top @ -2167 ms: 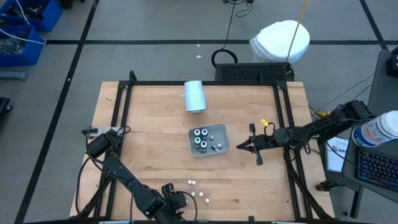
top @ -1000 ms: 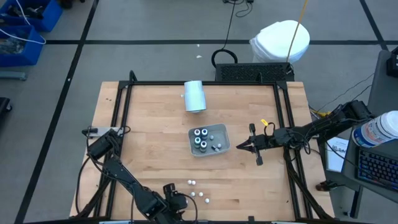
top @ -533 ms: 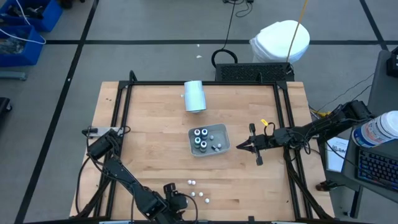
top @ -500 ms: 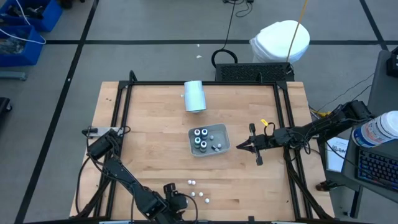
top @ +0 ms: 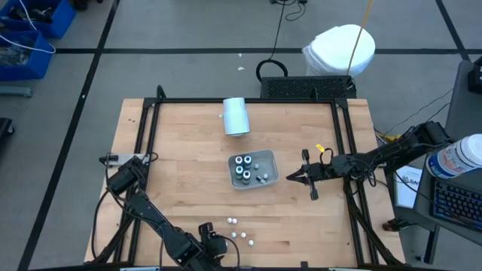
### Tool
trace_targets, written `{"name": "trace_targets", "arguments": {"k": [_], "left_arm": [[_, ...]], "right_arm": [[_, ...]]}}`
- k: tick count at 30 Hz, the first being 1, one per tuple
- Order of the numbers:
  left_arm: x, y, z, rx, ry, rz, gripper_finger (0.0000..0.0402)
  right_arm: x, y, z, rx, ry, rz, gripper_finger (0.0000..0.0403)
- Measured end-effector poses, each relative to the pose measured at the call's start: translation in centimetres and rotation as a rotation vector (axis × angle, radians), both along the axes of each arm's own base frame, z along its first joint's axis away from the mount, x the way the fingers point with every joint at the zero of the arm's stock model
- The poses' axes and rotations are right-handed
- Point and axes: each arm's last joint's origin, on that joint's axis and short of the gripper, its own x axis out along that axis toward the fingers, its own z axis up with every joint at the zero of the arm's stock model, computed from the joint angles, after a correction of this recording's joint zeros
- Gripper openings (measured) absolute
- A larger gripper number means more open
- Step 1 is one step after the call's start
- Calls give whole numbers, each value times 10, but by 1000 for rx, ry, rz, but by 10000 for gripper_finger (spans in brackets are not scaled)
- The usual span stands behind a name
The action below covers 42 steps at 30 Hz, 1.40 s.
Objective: Pick & Place food coloring
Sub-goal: Put the blue food coloring bottle into the gray bin
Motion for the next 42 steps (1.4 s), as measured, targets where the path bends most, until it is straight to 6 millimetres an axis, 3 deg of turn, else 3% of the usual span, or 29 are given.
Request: {"name": "trace_targets", "arguments": {"k": [16, 23, 27, 31, 37, 42], "left_arm": [[1, -1, 0, -9, 7, -23, 96], [0, -1, 4, -39, 29, -46, 68], [-3, 0, 19, -93, 35, -77, 73], [-7, 6, 49, -111, -22, -112, 71], [-3, 39, 107, -87, -197, -82, 69], [29, 96, 118, -39, -160, -76, 68]], "right_arm": [[0, 0, 0, 1, -3, 0, 0], [0, 0, 0, 2, -3, 0, 0], [0, 0, 0, 2, -3, 0, 0], [0, 0, 0, 2, -4, 0, 0], [0, 0, 0, 2, -3, 0, 0], [0, 0, 0, 14, 7, -2, 0]]}}
